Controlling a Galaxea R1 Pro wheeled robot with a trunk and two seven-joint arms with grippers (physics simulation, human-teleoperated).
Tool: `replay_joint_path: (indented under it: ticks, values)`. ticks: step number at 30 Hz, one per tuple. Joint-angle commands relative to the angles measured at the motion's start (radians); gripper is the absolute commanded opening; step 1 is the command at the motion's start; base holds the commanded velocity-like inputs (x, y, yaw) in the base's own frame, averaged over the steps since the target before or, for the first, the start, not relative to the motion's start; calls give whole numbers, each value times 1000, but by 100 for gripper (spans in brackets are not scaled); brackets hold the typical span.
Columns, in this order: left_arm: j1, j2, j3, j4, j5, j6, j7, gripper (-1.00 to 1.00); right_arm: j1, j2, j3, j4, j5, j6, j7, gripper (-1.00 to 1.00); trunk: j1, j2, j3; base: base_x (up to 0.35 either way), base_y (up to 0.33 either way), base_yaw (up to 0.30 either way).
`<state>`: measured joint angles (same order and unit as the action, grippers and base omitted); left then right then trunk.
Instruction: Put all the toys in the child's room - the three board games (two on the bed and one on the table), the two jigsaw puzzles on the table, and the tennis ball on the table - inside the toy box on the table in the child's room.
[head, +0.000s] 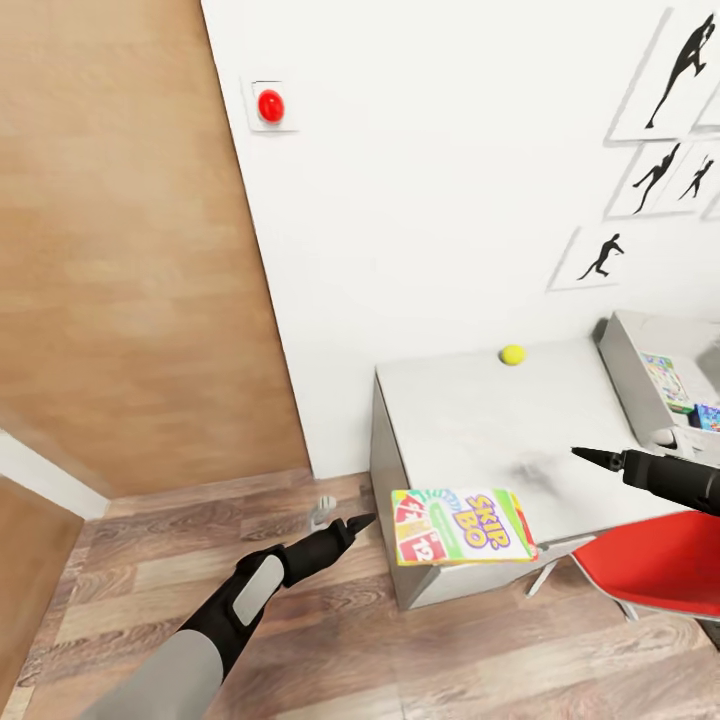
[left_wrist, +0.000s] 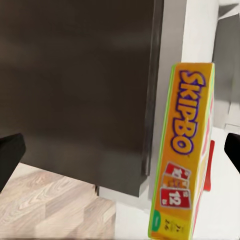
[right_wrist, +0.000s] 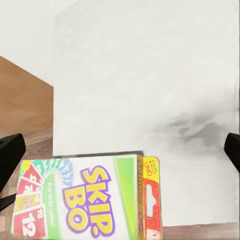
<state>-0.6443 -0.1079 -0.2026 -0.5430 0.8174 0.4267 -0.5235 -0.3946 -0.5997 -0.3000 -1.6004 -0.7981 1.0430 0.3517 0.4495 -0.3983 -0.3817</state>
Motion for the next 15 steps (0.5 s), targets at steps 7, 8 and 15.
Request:
replay_joint_path:
  ticks: [7,8,15]
  values:
    - [-1,0,-1,1,9,7,0,100,-1,0,-1,0,10,4,10,100,1,-2,-2,0,0,-146]
    - [-1,0,-1,1,9,7,-1,100,-1,0,-1,0,10,4,10,100,1,-2,-2,0,0,-74]
    - [-1,-1,-2,1,10,7,-5,100,-1,0,-1,0,10,4,10,100,1,-2,-2,0,0,-46]
